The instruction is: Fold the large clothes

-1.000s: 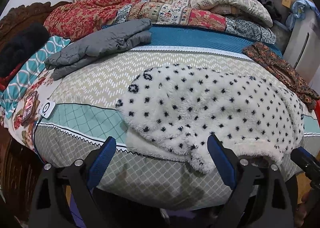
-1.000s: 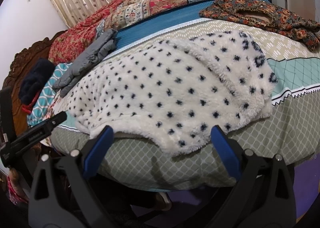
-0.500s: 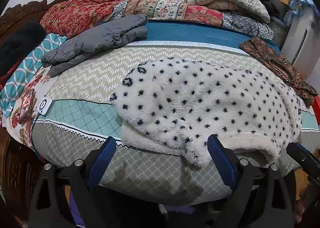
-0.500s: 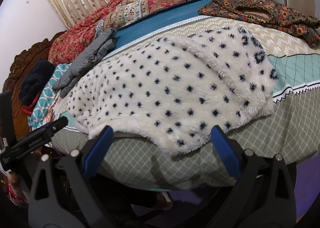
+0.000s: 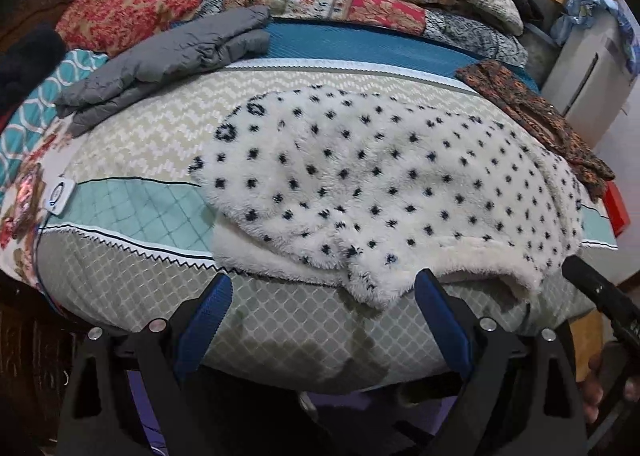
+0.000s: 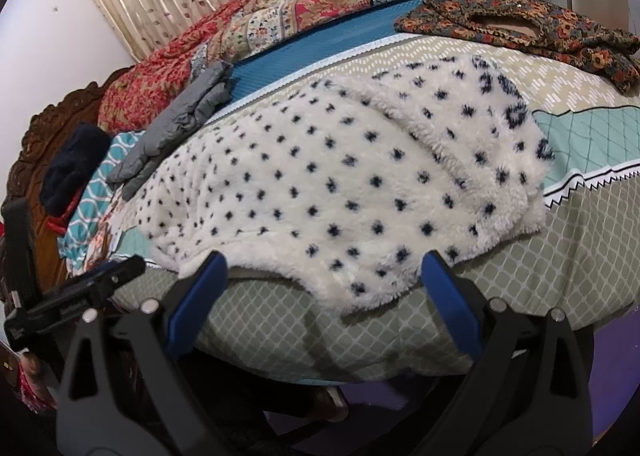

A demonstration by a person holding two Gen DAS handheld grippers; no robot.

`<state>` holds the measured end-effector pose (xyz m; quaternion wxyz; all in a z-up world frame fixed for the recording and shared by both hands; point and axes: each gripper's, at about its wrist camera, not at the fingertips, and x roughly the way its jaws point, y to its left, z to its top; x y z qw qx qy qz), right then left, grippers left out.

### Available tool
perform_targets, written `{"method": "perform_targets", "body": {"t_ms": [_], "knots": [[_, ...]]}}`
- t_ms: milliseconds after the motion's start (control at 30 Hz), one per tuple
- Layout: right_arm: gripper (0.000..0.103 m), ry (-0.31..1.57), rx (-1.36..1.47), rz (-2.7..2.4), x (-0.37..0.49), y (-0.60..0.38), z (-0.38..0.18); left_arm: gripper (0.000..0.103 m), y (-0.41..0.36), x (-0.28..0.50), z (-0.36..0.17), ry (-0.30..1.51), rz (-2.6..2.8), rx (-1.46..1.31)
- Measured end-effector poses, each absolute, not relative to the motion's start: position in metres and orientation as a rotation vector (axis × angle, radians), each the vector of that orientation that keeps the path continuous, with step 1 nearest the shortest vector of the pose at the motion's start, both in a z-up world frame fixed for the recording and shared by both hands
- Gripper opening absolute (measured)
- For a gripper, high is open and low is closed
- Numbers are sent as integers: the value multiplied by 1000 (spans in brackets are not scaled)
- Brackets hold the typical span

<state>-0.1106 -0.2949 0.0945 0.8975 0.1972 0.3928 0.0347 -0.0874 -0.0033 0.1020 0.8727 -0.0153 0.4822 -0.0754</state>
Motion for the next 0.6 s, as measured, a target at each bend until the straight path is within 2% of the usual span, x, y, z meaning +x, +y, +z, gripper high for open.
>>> {"method": "perform_targets", "body": {"t_ms": [300,600], "knots": [[94,719,435,-28,-117,-334,114,0,44,-34,136,855,-153,-16],[94,684,509,-171,-116,-392,114,0,67,28,110,958,-160,51]]}}
